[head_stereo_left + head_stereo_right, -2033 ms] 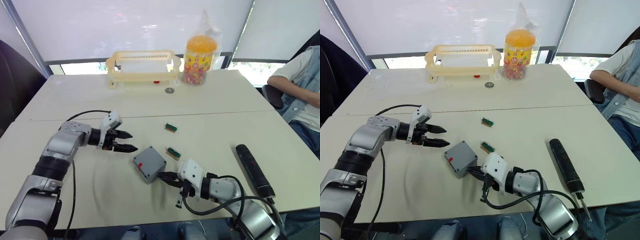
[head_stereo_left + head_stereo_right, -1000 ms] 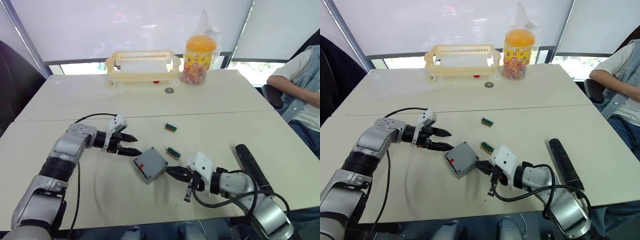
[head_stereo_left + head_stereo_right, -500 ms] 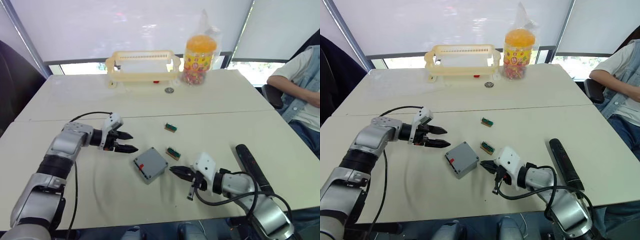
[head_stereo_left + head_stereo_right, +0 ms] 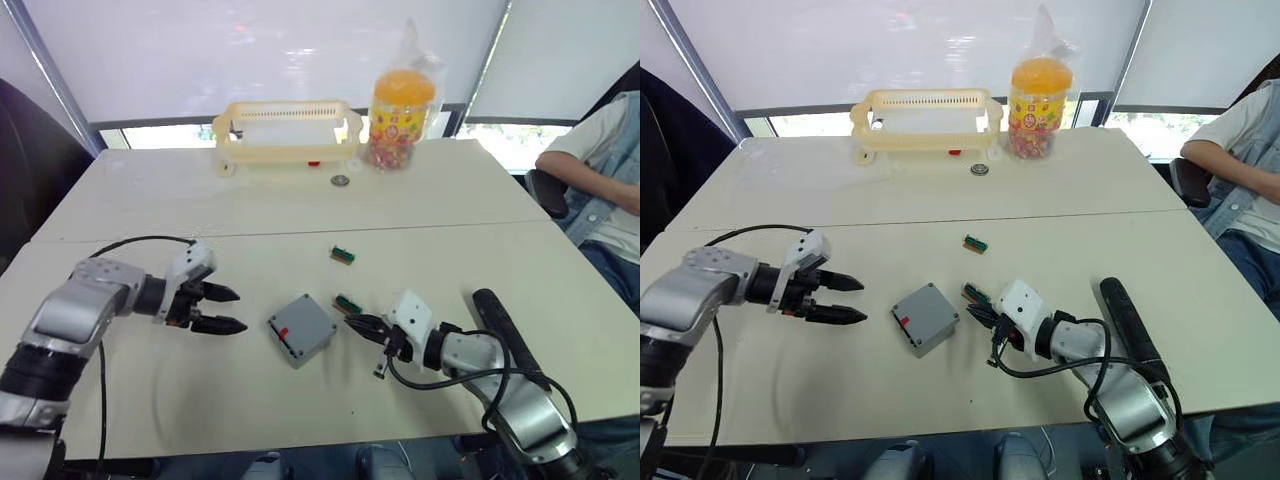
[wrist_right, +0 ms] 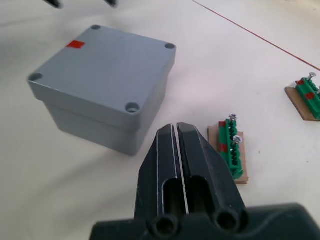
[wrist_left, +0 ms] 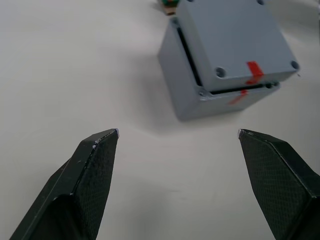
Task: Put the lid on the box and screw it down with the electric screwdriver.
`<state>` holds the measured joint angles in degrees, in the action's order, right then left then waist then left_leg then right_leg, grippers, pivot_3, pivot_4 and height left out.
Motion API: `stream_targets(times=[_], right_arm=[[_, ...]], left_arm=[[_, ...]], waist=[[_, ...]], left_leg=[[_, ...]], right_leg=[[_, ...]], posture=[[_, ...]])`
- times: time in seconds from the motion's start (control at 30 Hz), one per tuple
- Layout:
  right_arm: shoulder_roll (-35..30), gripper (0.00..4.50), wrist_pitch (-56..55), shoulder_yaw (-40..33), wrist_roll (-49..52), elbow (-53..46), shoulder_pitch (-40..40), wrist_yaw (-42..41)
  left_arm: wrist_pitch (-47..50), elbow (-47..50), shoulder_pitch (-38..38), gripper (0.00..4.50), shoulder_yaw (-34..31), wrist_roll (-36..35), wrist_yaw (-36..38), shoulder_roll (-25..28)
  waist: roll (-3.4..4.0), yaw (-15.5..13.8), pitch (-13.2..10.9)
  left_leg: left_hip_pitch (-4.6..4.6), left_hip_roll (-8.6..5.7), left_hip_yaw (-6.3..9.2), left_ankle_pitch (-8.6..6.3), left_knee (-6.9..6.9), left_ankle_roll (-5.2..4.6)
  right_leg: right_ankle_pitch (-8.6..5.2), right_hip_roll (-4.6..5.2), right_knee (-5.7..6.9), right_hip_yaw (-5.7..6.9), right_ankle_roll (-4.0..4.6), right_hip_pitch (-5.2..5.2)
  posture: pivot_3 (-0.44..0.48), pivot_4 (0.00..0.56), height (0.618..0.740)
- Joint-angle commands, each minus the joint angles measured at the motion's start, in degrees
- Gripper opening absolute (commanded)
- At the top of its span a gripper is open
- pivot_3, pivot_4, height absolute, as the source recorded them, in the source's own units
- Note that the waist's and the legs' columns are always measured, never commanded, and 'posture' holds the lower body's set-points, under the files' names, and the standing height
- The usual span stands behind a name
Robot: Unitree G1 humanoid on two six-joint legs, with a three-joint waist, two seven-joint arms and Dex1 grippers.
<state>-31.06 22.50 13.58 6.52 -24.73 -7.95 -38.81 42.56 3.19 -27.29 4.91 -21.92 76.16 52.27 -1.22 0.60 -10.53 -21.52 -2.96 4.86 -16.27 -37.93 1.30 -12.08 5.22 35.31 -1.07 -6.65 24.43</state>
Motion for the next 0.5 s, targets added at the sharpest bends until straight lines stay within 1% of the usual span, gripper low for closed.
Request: stream_targets(times=[0.03, 0.17, 0.5], right_arm=[[0.56, 0.04, -1.68, 0.55, -0.41, -0.42, -0.96, -0.28], [0.88, 0.04, -1.76, 1.0, -0.61, -0.26, -1.43, -0.43], [2.22, 0.04, -1.11, 1.94, -0.88, -0.87, -2.09, -0.08]], left_arm=[[1.69, 4.44, 0.53, 3.95, -1.94, -2.06, -1.9, 0.26], [0.25, 5.71, 0.71, 3.95, -0.33, -1.33, -5.46, -2.22], [-1.17, 6.65, 1.37, 3.95, 1.74, -1.09, -7.47, -4.29]], waist=[[-0.01, 0.09, -0.01], [0.0, 0.14, -0.01], [0.0, 0.15, -0.02]], left_leg=[[0.0, 0.0, 0.0, 0.0, 0.0, 0.0], [0.01, -0.01, -0.01, 0.0, 0.0, 0.0], [0.02, -0.07, 0.0, 0.0, 0.0, 0.0]], right_leg=[[0.01, 0.0, 0.0, 0.0, -0.01, 0.0], [0.01, -0.01, 0.01, 0.0, -0.02, 0.0], [0.02, -0.02, 0.01, 0.0, -0.04, 0.0]], posture=[[0.0, 0.15, 0.74], [0.0, 0.15, 0.74], [0.0, 0.15, 0.74]])
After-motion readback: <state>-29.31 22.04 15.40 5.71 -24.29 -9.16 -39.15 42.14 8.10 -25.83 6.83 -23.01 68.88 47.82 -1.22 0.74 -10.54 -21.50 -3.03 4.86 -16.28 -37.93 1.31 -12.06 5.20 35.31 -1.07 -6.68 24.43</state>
